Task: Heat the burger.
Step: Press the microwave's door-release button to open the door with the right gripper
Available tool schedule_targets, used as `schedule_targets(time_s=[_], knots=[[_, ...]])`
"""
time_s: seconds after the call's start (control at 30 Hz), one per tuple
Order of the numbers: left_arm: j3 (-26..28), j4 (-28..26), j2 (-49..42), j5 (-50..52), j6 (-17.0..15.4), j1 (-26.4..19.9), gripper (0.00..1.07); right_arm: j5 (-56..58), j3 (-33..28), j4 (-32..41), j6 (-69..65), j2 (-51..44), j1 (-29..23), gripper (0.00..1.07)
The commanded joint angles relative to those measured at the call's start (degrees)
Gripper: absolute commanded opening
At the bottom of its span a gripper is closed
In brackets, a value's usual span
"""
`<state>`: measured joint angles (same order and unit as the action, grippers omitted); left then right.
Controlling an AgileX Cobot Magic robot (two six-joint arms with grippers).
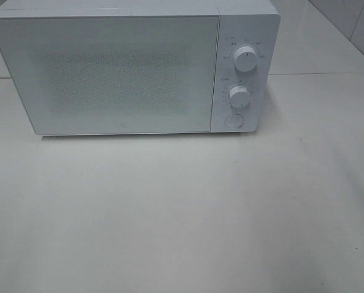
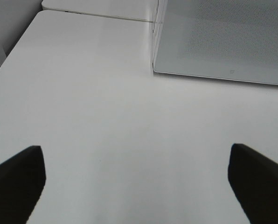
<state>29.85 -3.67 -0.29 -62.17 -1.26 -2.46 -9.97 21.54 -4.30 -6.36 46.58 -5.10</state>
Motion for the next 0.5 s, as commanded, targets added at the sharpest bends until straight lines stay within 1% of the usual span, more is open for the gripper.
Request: schedule_targets(time_s=[0.03,0.07,0.1,0.13,0.17,0.2,0.23,0.27,0.3,0.33,0.37,0.4,0.43,0.47,0.5], knots=[[-0.17,0.0,-0.46,0.8,0.0,0.0,1.0,-12.38,-2.81,-0.34,-0.06,4.7,0.17,0.76],[-0.17,0.0,-0.46,0.8,0.0,0.0,1.0,-14.9,-3.44,-0.34,0.52,5.73,0.17,0.76],[-0.17,0.0,-0.46,0.8,0.0,0.0,1.0,-14.9,-3.44,-0.34,0.52,5.73,0.17,0.76],[-0.17,0.0,-0.46,0.8,0.0,0.0,1.0,-21.66,-5.1,0.11,2.35,7.85,0.17,0.76],[-0.17,0.0,-0.46,0.8,0.0,0.0,1.0,-24.41,-5.96,0.46,3.21,8.71,0.17,0.76],[-0.17,0.0,-0.46,0.8,0.0,0.0,1.0,-24.41,-5.96,0.46,3.21,8.71,0.17,0.76],[-0.17,0.0,-0.46,0.8,0.0,0.0,1.0,-31.34,-7.51,1.72,5.79,10.77,0.17,0.76],[-0.17,0.0,-0.46,0.8,0.0,0.0,1.0,-34.78,-8.31,2.69,7.22,12.09,0.17,0.76],[-0.17,0.0,-0.46,0.8,0.0,0.0,1.0,-34.78,-8.31,2.69,7.22,12.09,0.17,0.76],[-0.17,0.0,-0.46,0.8,0.0,0.0,1.0,-40.11,-9.63,5.44,10.08,14.9,0.11,0.76],[-0.17,0.0,-0.46,0.8,0.0,0.0,1.0,-42.8,-10.31,6.76,11.57,16.44,0.11,0.76],[-0.17,0.0,-0.46,0.8,0.0,0.0,1.0,-42.8,-10.31,6.76,11.57,16.44,0.11,0.76],[-0.17,0.0,-0.46,0.8,0.0,0.0,1.0,-46.87,-11.29,9.05,13.64,19.25,0.11,0.76],[-0.17,0.0,-0.46,0.8,0.0,0.0,1.0,-46.87,-11.29,9.05,13.64,19.25,0.11,0.76],[-0.17,0.0,-0.46,0.8,0.0,0.0,1.0,-50.25,-12.15,10.83,14.61,22.0,0.11,0.76]])
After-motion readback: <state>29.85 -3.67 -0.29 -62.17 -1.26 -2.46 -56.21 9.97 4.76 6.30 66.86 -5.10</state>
